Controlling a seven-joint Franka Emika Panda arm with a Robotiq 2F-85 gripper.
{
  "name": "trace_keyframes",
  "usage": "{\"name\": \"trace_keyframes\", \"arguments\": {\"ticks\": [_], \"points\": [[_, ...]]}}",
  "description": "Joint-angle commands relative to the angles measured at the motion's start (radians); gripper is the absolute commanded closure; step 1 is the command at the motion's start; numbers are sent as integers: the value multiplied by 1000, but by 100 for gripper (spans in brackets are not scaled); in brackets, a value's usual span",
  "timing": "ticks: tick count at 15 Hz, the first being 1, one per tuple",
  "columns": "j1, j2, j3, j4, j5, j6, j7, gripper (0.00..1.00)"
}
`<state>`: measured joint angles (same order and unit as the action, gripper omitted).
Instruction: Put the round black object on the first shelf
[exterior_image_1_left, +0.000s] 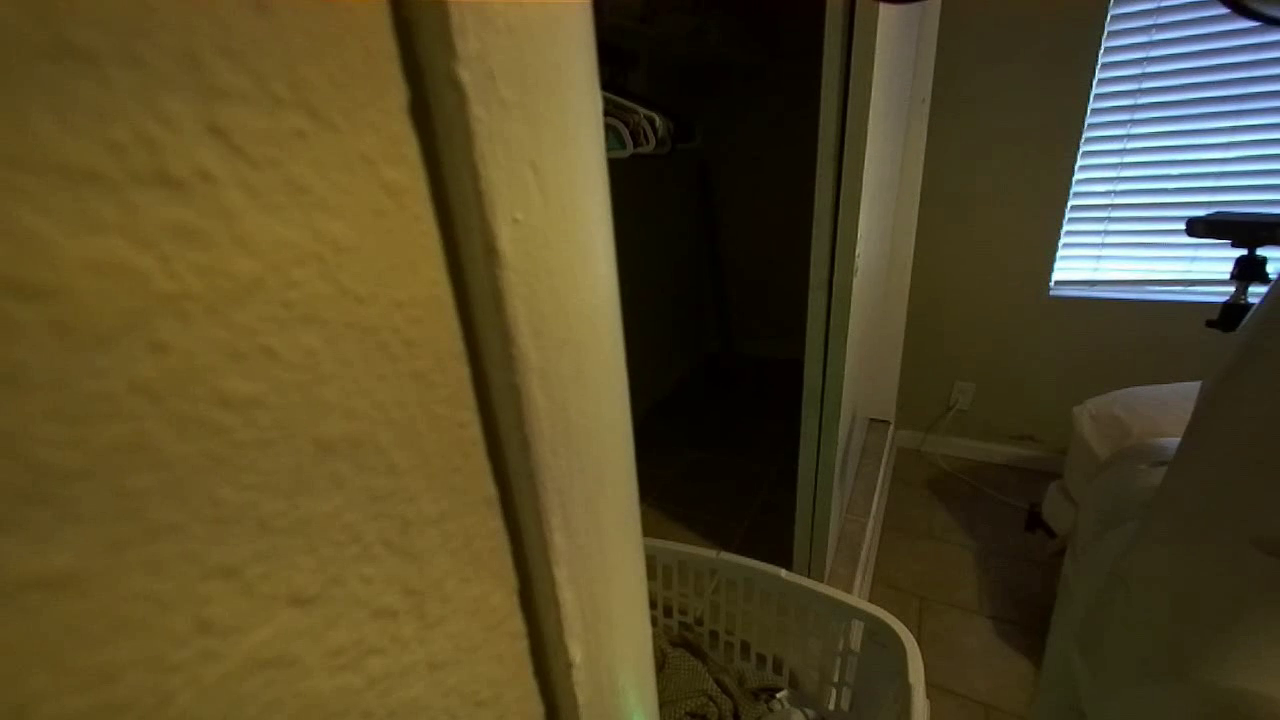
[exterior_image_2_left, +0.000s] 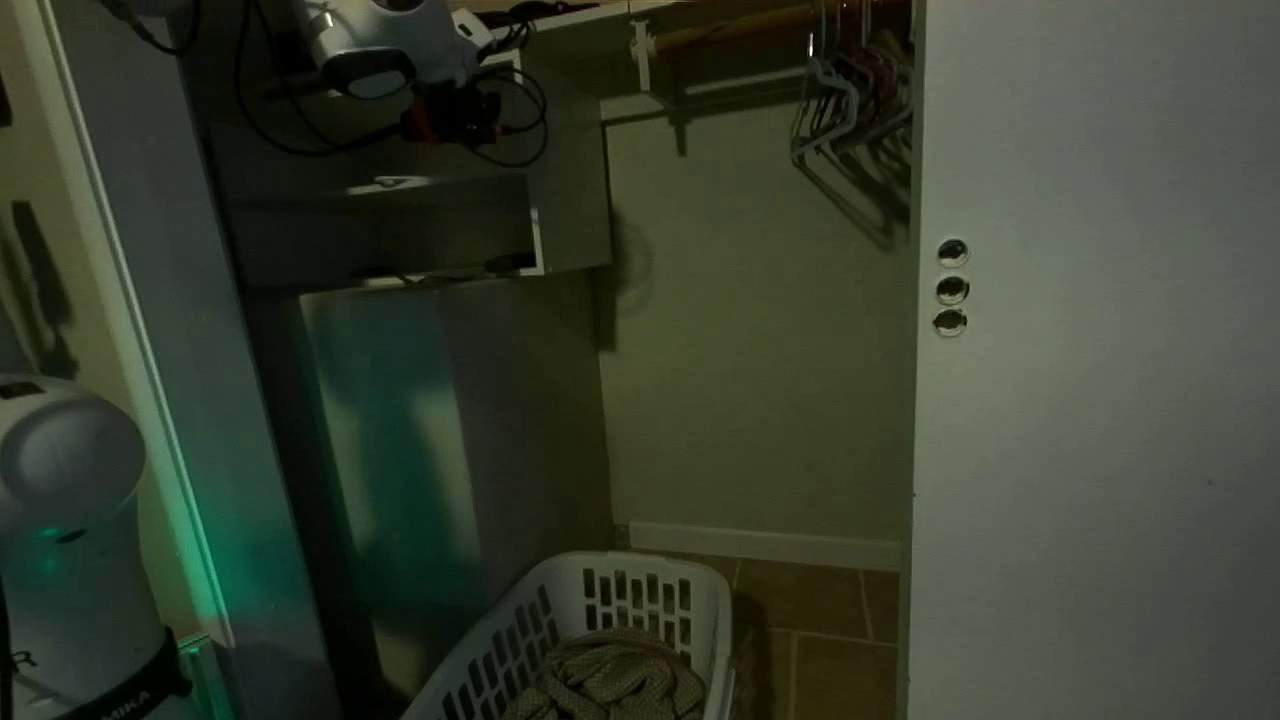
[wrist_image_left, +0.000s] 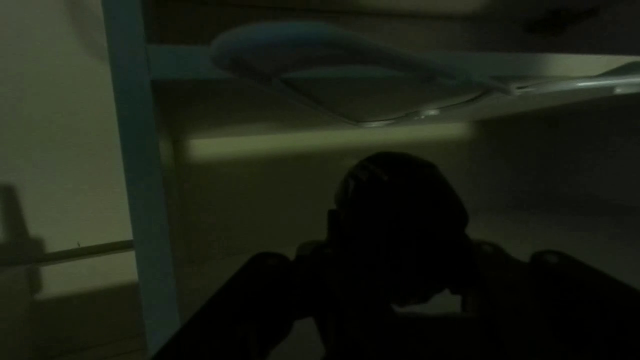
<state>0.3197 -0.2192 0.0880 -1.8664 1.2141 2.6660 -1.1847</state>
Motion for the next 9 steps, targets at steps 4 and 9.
{"name": "trace_keyframes", "arguments": {"ticks": [4,9], "points": [[7,102,6,90,15,30,-29,80],[4,147,10,133,-10,28,-23,80]]}}
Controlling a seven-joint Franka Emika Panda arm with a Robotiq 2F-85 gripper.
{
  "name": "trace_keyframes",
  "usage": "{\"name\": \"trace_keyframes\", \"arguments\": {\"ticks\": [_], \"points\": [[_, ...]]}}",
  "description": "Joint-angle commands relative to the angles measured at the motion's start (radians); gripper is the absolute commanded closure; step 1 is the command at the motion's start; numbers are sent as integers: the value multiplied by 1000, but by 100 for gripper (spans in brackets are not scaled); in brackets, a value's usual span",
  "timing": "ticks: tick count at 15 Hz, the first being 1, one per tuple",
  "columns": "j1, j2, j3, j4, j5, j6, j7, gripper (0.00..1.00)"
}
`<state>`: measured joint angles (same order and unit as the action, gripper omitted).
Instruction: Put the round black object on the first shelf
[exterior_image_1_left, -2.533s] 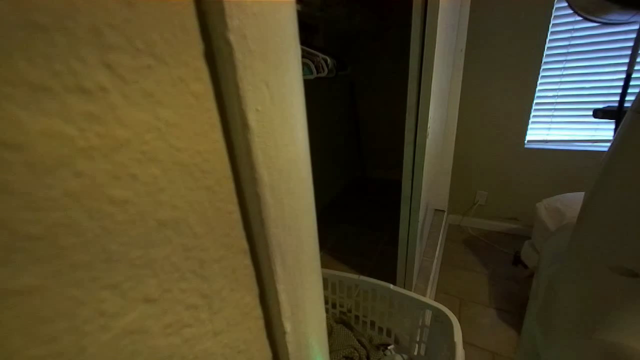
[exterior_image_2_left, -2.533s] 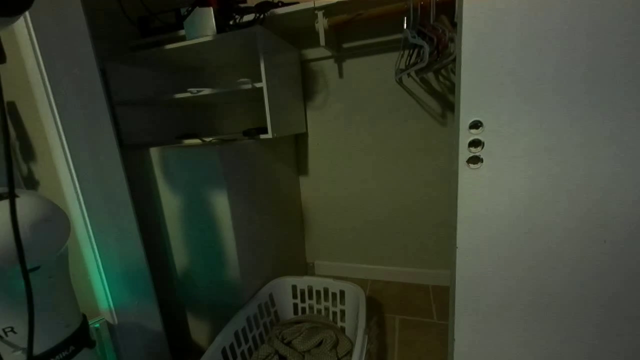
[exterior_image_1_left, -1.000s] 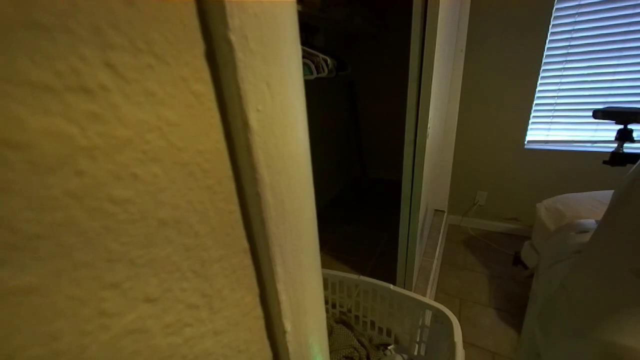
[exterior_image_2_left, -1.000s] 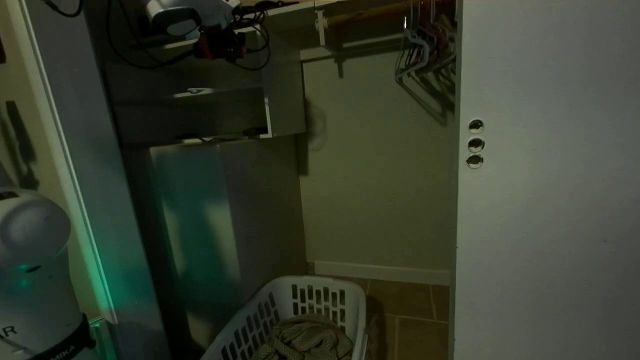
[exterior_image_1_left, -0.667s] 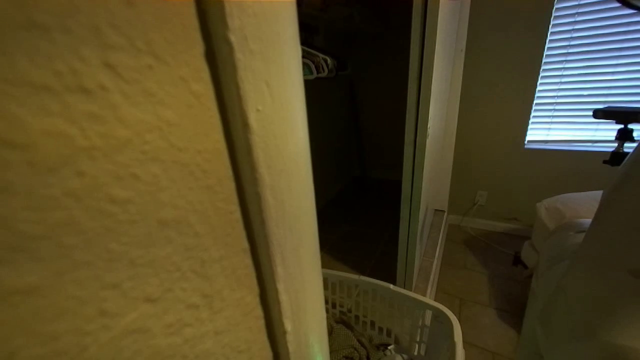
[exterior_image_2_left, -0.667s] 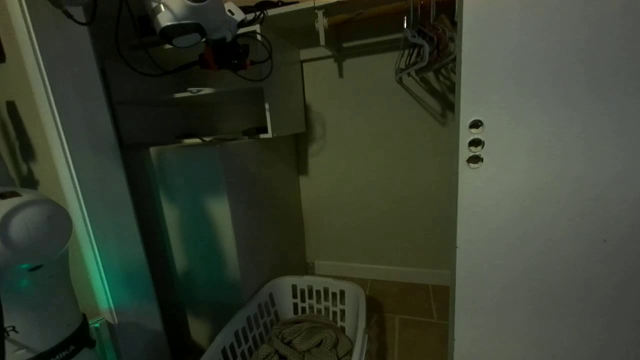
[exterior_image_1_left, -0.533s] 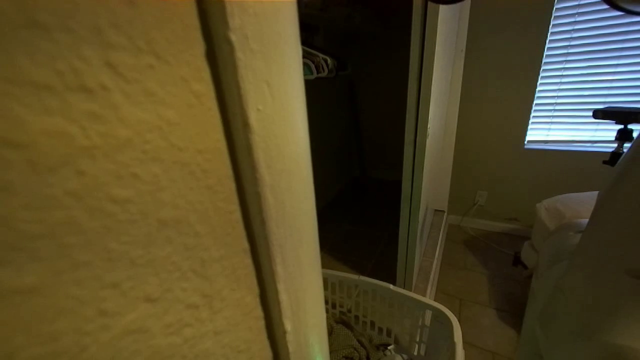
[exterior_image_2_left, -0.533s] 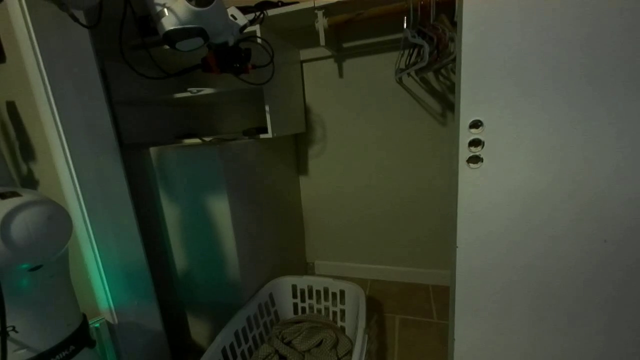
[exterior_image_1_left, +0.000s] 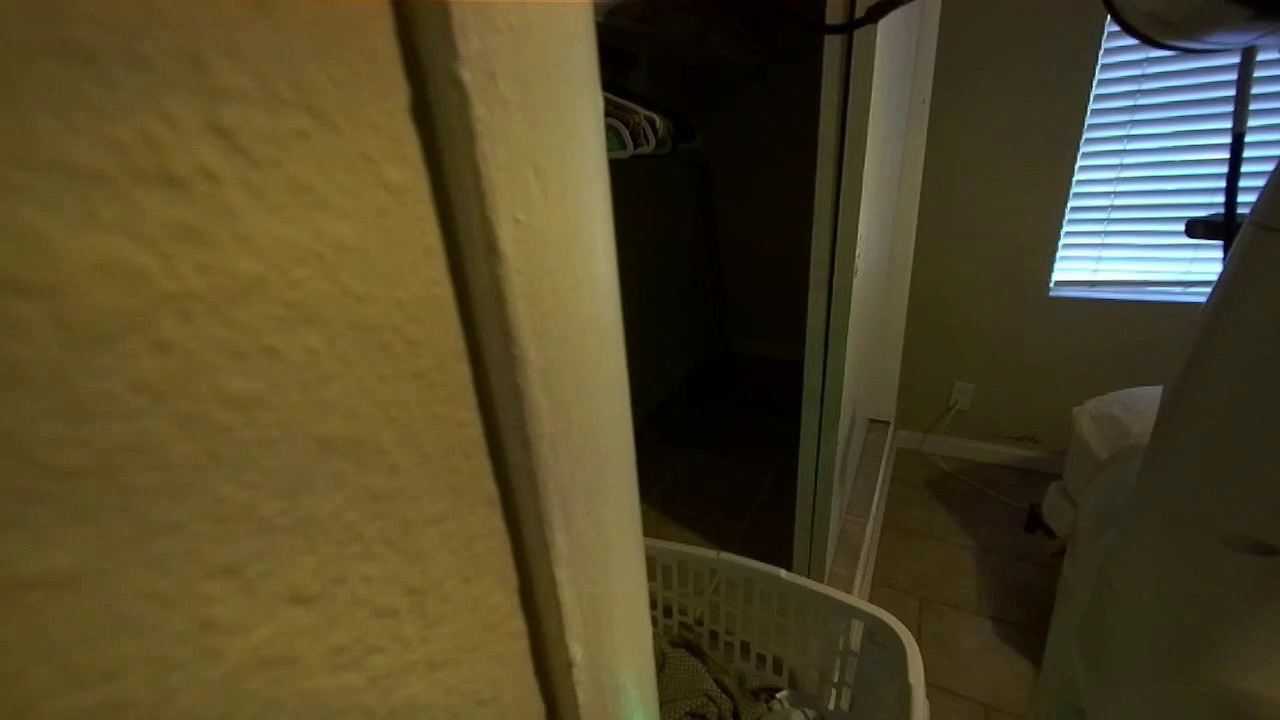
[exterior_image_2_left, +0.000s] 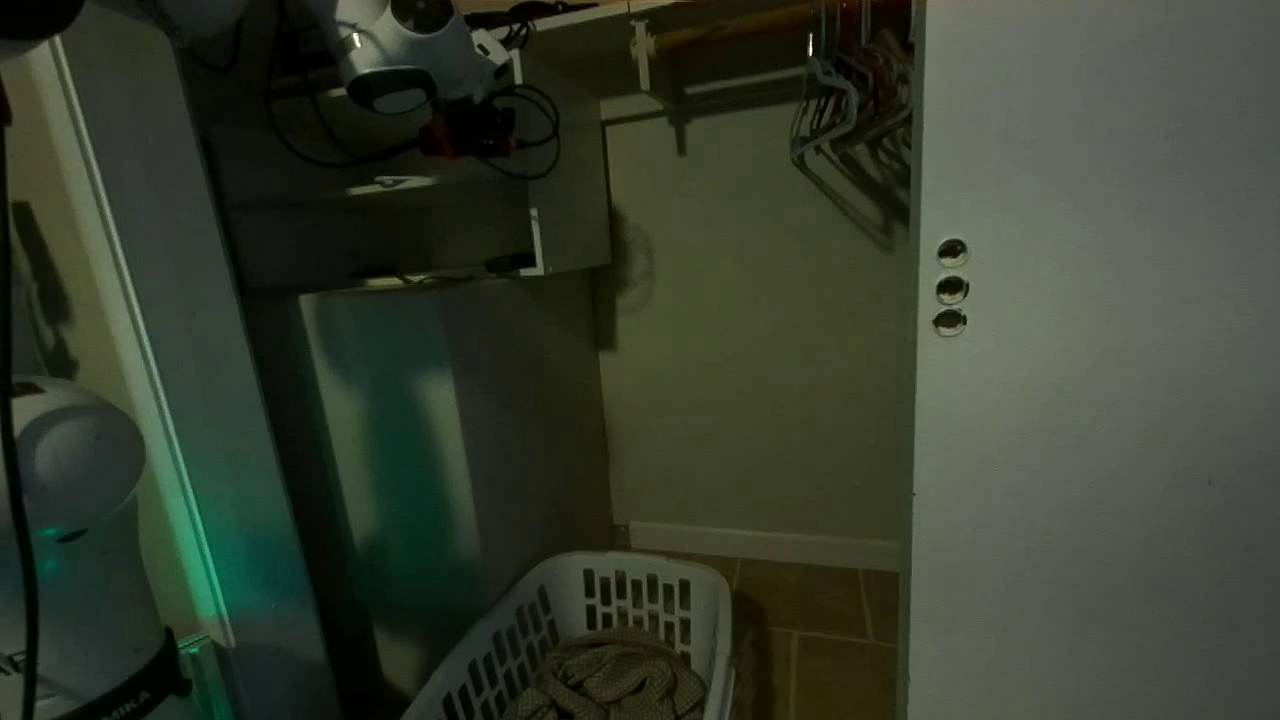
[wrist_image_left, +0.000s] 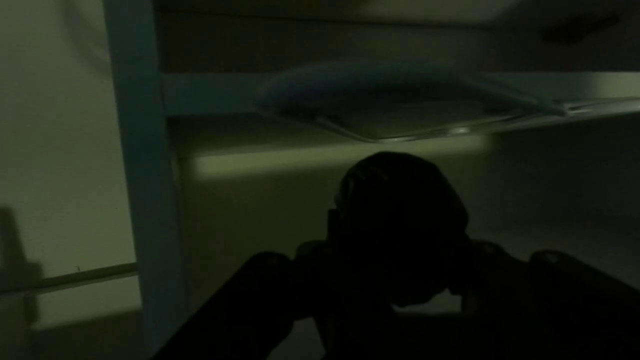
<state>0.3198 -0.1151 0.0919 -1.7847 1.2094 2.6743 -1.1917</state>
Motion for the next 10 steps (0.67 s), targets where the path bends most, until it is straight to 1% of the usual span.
{"name": "trace_keyframes", "arguments": {"ticks": [1,10], "points": [[3,49,7,55,-12,21,-11,80],[2,71,5,74,-15,15,-5,80]]}}
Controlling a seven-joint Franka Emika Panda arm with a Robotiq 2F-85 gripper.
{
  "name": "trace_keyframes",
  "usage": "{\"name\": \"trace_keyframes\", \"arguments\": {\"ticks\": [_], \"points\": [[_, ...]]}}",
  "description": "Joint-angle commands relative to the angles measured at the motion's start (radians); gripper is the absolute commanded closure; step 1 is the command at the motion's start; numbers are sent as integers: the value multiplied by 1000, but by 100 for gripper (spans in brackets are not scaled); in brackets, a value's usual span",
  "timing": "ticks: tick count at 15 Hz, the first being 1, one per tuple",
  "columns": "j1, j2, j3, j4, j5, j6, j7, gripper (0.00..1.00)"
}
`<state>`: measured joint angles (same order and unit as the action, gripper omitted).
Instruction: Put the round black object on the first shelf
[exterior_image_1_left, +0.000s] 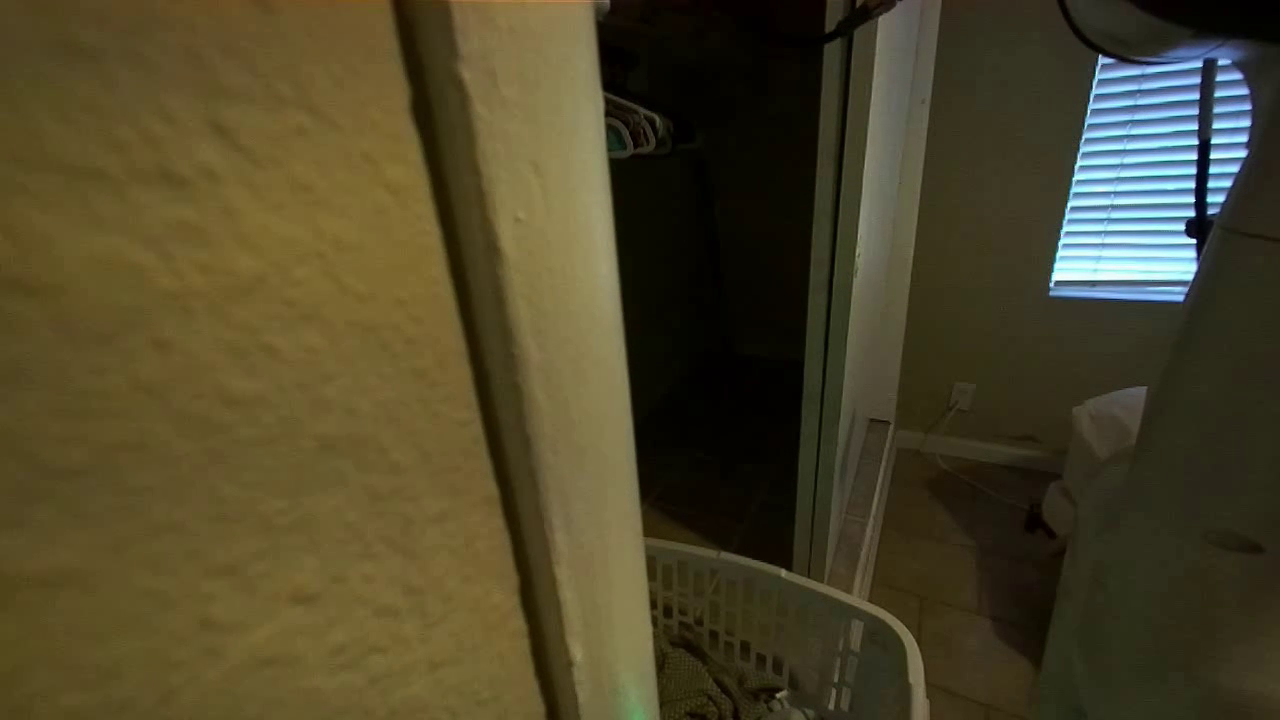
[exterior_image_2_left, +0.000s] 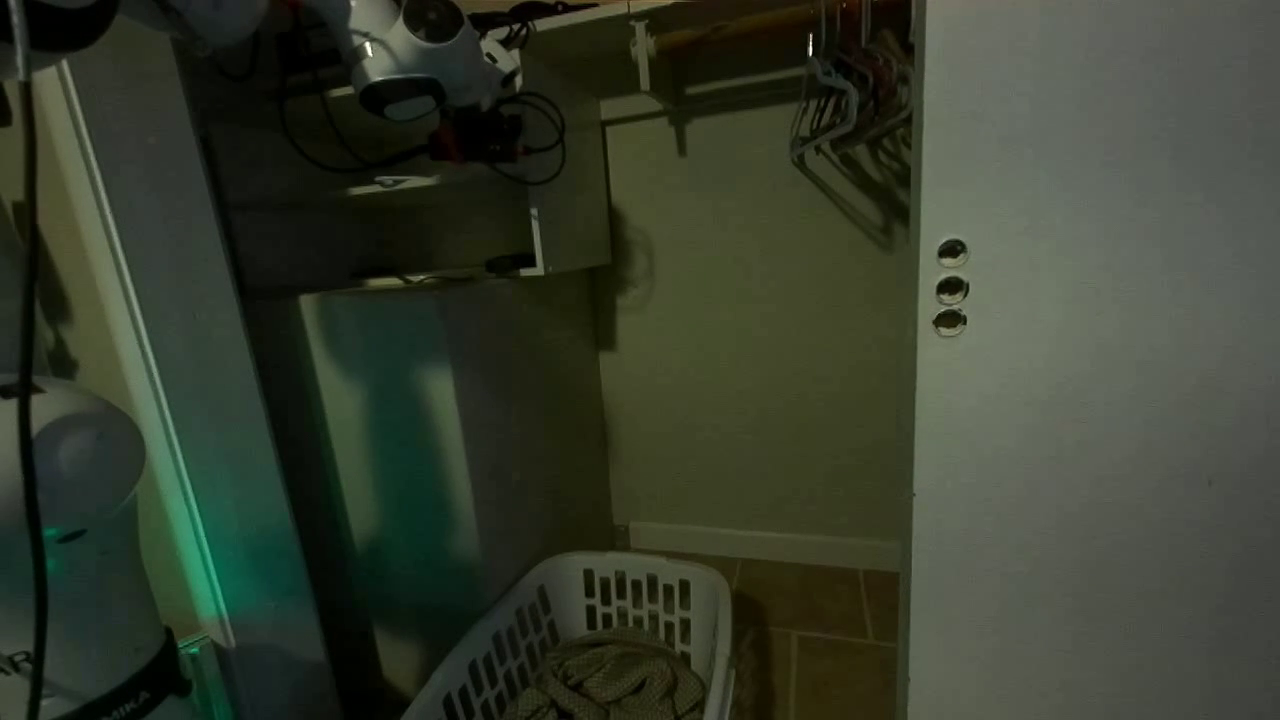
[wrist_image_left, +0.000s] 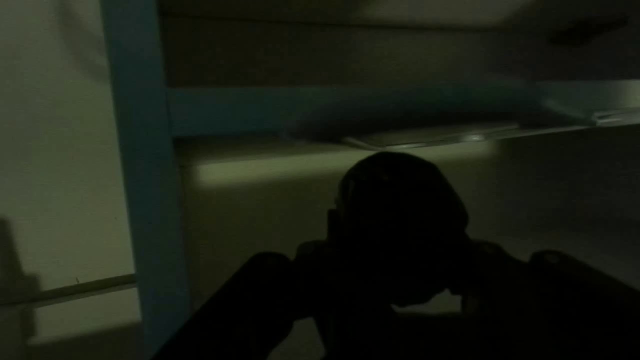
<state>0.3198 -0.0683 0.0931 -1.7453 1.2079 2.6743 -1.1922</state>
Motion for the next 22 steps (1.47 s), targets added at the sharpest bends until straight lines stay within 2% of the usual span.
{"name": "trace_keyframes", "arguments": {"ticks": [1,10,11,12,14,18,22], "points": [[2,25,4,34,-17,19,-2,80],[4,39,23,35,-57,96,-6,80],[4,39,25,35,-60,99,-3,75],[3,39,26,35,-63,101,-1,31],[1,34,27,34,-65,97,7,31],[-4,17,26,32,-69,72,24,4],[-7,3,30,27,-83,63,39,0]]}}
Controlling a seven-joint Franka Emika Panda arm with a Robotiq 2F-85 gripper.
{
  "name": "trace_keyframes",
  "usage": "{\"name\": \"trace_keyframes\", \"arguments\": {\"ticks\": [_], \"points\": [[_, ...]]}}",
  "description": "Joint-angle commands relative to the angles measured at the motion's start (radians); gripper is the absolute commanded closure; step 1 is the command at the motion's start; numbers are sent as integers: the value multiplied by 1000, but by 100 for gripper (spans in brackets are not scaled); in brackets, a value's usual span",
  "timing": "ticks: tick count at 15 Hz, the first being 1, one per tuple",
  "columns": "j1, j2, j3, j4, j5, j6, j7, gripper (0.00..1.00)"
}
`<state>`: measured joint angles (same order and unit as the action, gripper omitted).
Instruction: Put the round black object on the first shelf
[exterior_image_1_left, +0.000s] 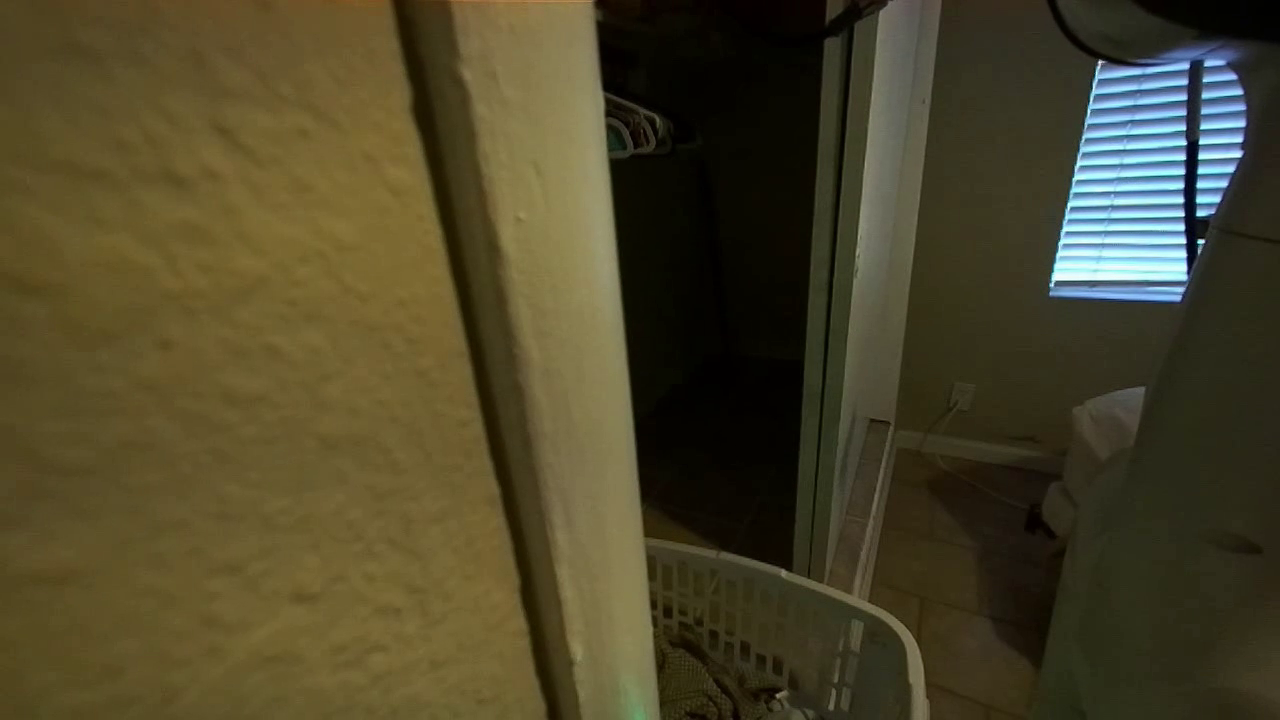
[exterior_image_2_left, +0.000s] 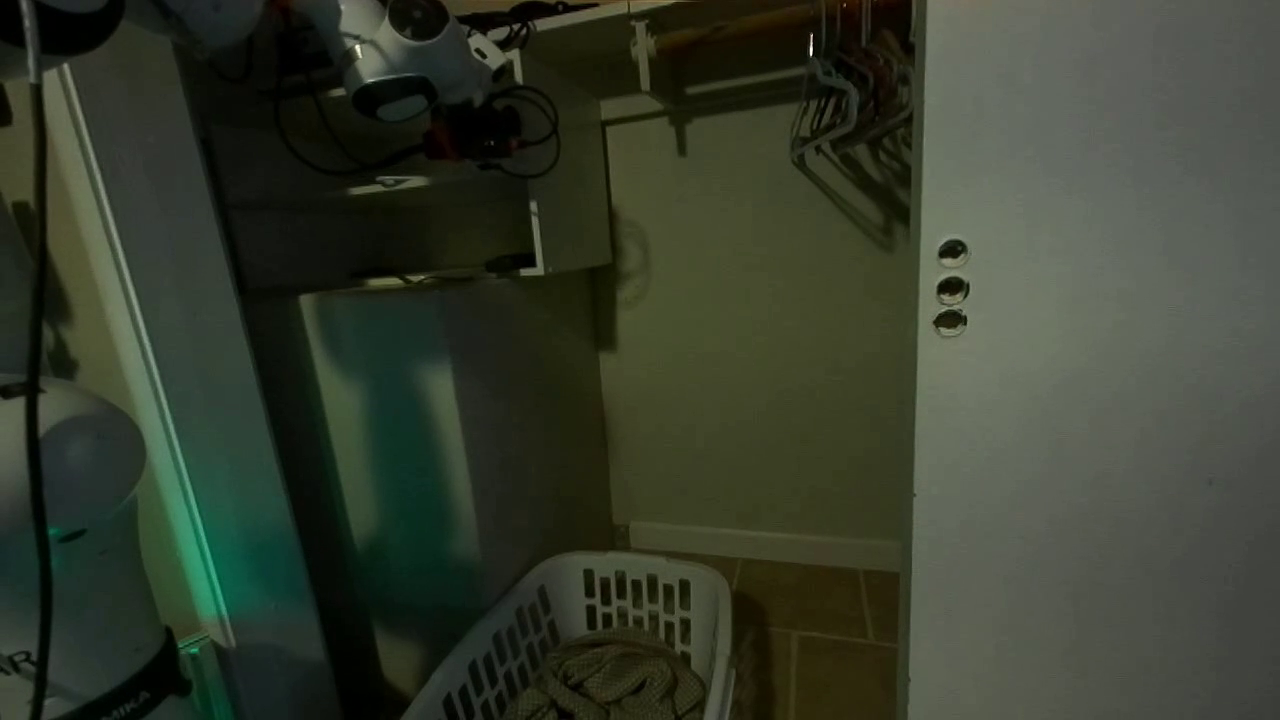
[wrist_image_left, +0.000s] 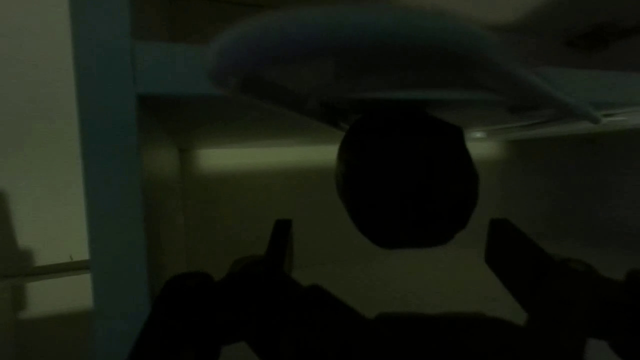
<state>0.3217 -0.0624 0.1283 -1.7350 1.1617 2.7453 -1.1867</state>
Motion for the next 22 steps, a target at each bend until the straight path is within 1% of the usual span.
{"name": "trace_keyframes", "arguments": {"ticks": [1,6,9,10,12,13,14,17,20,22], "points": [[-11,-10,-6,12,-50,-14,48,0],[-28,-85,-14,-28,-178,-86,177,0],[-48,-162,-30,-62,-243,-200,254,0],[-74,-185,-18,-65,-260,-253,288,0],[-91,-241,-35,-83,-286,-360,322,0],[-103,-267,-46,-87,-314,-442,345,0],[-103,-297,-73,-92,-353,-546,346,0],[-148,-354,-88,-80,-488,-743,408,0],[-155,-391,-104,-68,-571,-859,438,0],[-139,-409,-114,-67,-565,-891,437,0]]}}
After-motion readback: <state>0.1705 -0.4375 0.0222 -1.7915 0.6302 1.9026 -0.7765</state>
